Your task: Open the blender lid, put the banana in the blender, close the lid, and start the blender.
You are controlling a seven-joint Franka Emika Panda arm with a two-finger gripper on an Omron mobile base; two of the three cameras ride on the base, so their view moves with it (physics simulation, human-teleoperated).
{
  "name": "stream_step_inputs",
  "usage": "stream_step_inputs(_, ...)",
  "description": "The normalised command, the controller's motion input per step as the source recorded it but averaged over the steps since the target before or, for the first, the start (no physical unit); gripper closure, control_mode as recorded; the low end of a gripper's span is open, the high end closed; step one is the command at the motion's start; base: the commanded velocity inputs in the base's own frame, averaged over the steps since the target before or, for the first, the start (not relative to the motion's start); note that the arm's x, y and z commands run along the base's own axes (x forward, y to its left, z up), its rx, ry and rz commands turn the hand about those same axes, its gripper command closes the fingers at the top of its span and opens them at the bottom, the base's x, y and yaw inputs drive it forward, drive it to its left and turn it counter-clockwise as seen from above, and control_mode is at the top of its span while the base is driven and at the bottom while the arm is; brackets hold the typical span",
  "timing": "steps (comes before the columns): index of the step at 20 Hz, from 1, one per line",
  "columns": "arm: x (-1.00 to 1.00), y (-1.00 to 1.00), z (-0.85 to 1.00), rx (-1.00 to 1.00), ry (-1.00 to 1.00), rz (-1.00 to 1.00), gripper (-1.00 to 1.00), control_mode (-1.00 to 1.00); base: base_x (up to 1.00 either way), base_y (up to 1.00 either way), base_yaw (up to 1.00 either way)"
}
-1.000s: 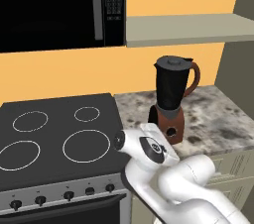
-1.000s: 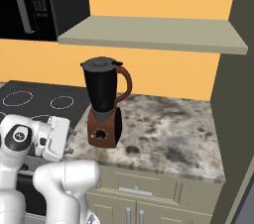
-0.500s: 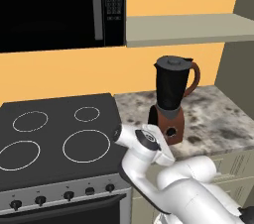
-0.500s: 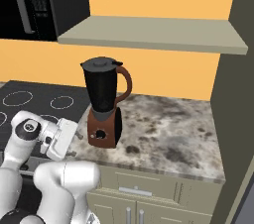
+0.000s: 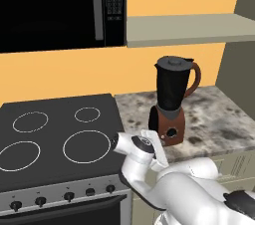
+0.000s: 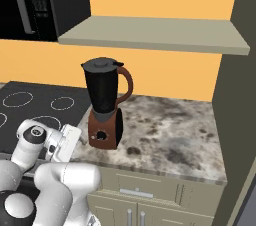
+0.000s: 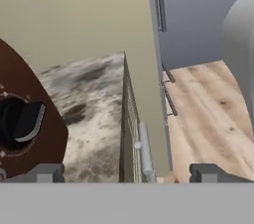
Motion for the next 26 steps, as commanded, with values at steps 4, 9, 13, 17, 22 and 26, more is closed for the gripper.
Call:
stream_step_inputs(4,0.03,-0.19,-0.04,0.00,-0.26,0.00,-1.00,-1.00,0.00,0.00,0.00)
stream_step_inputs(9,0.08,-0.19,-0.01,0.00,-0.27,0.00,-1.00,-1.00,0.00,0.00,0.00)
stream_step_inputs(13,0.00,-0.31,-0.18,0.00,-0.26,0.01,-1.00,-1.00,0.00,0.00,0.00)
stream_step_inputs(17,0.00,-0.48,-0.38,0.00,-0.16,0.00,-1.00,-1.00,0.00,0.00,0.00)
stream_step_inputs(22,0.00,-0.51,-0.68,0.00,-0.02,0.00,-1.00,-1.00,0.00,0.00,0.00)
stream_step_inputs(26,-0.01,-0.52,-0.79,0.00,-0.02,0.00,-1.00,-1.00,0.00,0.00,0.00)
